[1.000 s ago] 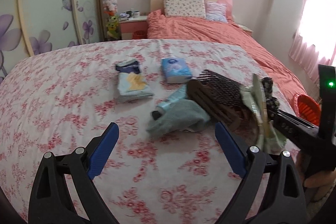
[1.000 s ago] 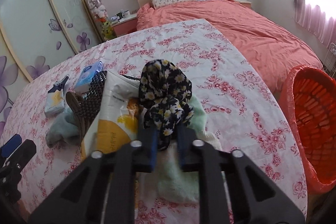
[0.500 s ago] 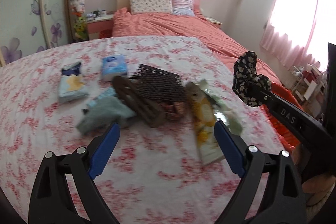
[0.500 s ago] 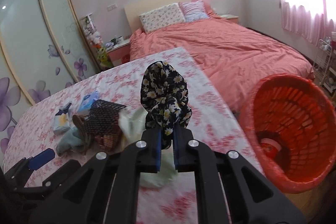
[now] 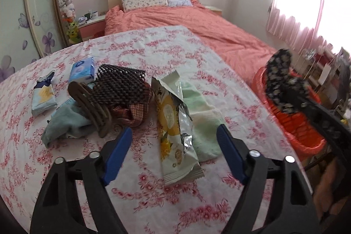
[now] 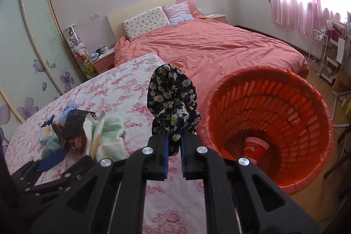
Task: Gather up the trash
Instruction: 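Close the left tool on the silver snack wrapper while the right tool holds the cloth, then carry the wrapper in the left tool and cloth in the right tool to the basket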
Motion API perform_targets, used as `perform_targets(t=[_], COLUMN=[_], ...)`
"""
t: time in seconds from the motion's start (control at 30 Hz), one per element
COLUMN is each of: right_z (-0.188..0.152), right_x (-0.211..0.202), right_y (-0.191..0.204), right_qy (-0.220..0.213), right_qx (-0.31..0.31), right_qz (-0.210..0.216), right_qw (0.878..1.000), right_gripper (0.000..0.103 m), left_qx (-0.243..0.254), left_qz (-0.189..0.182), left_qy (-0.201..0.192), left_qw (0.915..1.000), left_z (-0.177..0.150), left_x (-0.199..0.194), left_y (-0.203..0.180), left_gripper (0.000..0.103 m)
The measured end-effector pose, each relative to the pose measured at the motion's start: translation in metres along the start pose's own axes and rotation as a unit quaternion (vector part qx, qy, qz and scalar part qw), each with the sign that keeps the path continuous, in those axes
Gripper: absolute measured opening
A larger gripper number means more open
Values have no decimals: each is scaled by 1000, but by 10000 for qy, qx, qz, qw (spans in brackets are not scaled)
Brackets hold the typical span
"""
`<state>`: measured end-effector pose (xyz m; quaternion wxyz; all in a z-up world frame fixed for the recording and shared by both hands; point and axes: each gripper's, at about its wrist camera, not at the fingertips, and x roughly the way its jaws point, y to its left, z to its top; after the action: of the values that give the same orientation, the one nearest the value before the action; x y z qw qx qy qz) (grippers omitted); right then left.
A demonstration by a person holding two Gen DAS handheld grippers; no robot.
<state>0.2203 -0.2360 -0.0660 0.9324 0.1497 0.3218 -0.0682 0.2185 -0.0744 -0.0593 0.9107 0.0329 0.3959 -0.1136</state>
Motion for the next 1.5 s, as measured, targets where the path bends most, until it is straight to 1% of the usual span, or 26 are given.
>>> perform_targets(t=[0.03, 0.1, 0.13, 0.17, 0.2, 0.23, 0.27, 0.3, 0.4, 0.47, 0.5, 0.6, 0.87, 0.97, 1.23, 1.37, 1.5], right_z=[-1, -2, -2, -3, -3, -4, -4, -4, -4, -3, -3, -1, 8, 11, 14, 17, 20], right_x=[0, 0, -1, -1, -1, -1, -2, -2, -7, -10, -11, -19, -42, -50, -68, -78, -90], right_y=[-3, -6, -6, -6, -7, -8, -8, -7, -6, -5, -6, -4, 3, 4, 20, 31, 33], right_qy=[10, 23, 24, 26, 29, 26, 20, 16, -17, -42, -54, -114, -332, -392, -498, -597, -710], right_qx=[17, 23, 15, 12, 16, 20, 25, 33, 43, 54, 59, 66, 22, 22, -104, -182, -205], right_qz=[3, 14, 18, 26, 44, 54, 66, 85, 126, 159, 175, 255, 422, 459, 696, 806, 817], right_qw=[10000, 10000, 10000, 10000, 10000, 10000, 10000, 10000, 9999, 9998, 9998, 9996, 9986, 9982, 9963, 9948, 9939], right_gripper=[10, 10, 10, 10, 10, 10, 10, 10, 10, 10, 10, 10, 10, 10, 10, 10, 10], left_qx=[3, -79, -155, -219, -267, -334, -367, -396, -354, -307, -294, -356, -336, -341, -574, -540, -453], left_qz=[47, 83, 75, 62, 33, -101, -170, -196, -235, -245, -246, -277, -285, -282, -240, -154, -112], left_qy=[83, 234, 309, 360, 395, 427, 435, 429, 279, 152, 85, -8, -327, -425, -602, -733, -798], left_qw=[10000, 9997, 9994, 9991, 9989, 9985, 9982, 9981, 9987, 9991, 9992, 9990, 9985, 9981, 9962, 9957, 9957], left_z=[-1, -2, -3, -3, -3, -3, -3, -2, 1, 4, 6, 11, 30, 33, 40, 44, 46], left_x=[5, 12, 15, 17, 18, 18, 18, 17, 6, -3, -8, -19, -38, -42, -57, -67, -72], left_y=[-1, 1, 4, 6, 7, 10, 11, 11, 11, 11, 12, 14, 10, 10, 31, 33, 30], left_gripper=[69, 60, 58, 52, 45, 40, 35, 32, 26, 25, 22, 21, 19, 16, 16, 16, 16])
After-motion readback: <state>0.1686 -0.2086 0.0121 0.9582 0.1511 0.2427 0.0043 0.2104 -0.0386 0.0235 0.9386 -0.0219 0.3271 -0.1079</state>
